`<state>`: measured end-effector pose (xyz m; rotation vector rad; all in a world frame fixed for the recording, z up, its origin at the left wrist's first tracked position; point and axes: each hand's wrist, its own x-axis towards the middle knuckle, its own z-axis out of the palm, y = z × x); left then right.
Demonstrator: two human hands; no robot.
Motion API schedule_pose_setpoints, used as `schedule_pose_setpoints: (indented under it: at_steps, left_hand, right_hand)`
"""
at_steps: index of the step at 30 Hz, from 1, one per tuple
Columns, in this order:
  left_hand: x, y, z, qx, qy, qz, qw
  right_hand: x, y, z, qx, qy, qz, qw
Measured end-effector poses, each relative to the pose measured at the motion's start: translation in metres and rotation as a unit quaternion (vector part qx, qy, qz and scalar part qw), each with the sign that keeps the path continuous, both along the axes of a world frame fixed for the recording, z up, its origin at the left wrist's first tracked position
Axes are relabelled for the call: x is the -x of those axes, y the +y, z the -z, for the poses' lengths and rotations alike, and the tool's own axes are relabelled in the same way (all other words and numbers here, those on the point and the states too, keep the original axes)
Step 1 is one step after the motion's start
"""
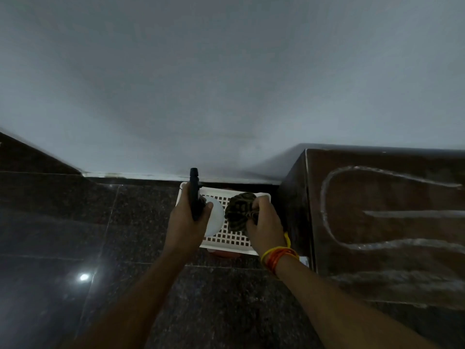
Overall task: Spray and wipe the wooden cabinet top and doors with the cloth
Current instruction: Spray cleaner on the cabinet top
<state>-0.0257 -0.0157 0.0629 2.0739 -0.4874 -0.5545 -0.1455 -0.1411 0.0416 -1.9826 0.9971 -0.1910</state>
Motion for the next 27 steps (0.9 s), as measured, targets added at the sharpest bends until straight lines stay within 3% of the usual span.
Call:
schedule_pose_setpoints:
  at_steps: [3, 8, 14, 27]
  left_hand:
    - [0.015, -0.003, -0.020, 0.002, -0.012, -0.014, 1.000]
    - [0.048, -0.009, -0.043, 0.017, -0.024, -0.027, 0.999]
    - [0.091, -0.020, -0.071, 0.013, -0.092, -0.034, 0.995]
    - [0.205, -0.078, -0.108, 0.038, -0.010, -0.042, 0.998]
  right_hand:
    - [0.013, -0.004, -0.026, -0.054, -0.007, 0.026, 0.998]
    - [0.044, -0.018, -0.053, -0.119, 0.055, 0.053, 0.990]
    - [0.085, -0.038, -0.080, -0.208, 0.005, 0.085, 0.974]
    - [0.192, -0.121, -0.121, -0.183, -0.124, 0.145, 0.964]
